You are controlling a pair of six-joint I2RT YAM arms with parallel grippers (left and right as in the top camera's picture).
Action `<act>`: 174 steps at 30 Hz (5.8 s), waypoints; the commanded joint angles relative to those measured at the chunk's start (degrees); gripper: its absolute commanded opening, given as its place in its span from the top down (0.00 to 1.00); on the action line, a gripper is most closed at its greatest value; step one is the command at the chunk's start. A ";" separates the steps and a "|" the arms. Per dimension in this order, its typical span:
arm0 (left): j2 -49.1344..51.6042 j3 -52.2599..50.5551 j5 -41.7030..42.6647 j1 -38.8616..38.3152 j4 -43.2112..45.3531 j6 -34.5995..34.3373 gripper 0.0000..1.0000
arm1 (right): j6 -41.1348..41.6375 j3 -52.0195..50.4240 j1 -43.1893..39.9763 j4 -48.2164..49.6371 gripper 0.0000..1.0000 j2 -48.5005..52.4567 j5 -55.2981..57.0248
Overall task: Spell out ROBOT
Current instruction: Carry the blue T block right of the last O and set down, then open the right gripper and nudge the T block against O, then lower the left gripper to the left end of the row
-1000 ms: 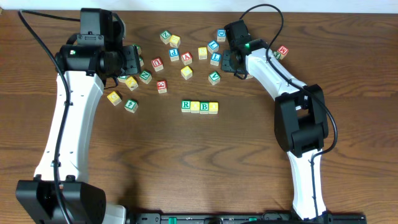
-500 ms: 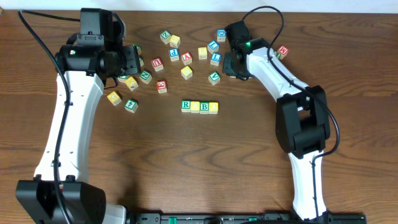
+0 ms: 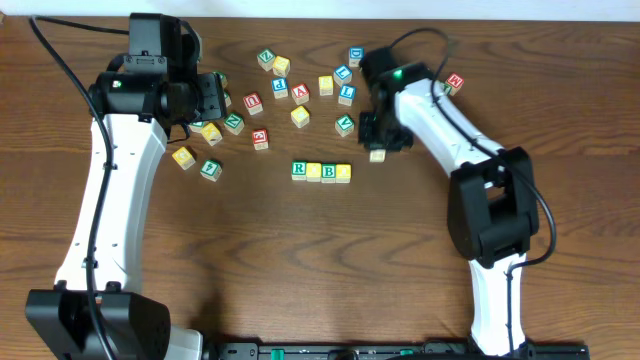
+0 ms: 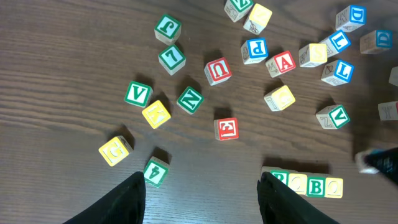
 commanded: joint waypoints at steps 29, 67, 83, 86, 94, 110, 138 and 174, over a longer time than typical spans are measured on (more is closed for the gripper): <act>0.55 0.57 -0.55 0.31 0.22 0.33 0.43 | -1.11 -2.21 4.59 -4.13 0.59 -5.01 -1.77; 0.66 0.07 -0.52 0.31 0.24 0.31 0.43 | -1.57 -21.84 0.15 12.50 0.81 -11.26 -0.94; 0.66 -0.20 -0.52 0.31 0.24 0.31 0.43 | -2.16 -21.84 2.62 15.08 0.79 -11.26 -1.55; 0.66 -0.20 -0.52 0.31 0.24 0.31 0.43 | -2.14 -21.84 2.62 15.26 0.79 -11.26 -1.55; 0.66 -0.20 -0.50 0.28 0.20 -0.20 0.43 | -2.14 -21.84 2.62 16.31 0.79 -11.26 -1.84; 0.66 -0.94 -0.42 0.28 -1.70 -2.10 0.46 | -2.14 -20.11 2.32 14.51 0.77 -11.32 -2.01; 8.66 -8.07 1.25 -7.98 -1.70 -4.22 0.92 | -2.14 -16.72 -2.23 9.62 0.64 -13.20 -1.97; 22.34 -8.09 10.27 -10.97 -1.03 7.02 0.93 | -2.14 -16.74 -2.23 9.68 0.50 -13.18 -1.27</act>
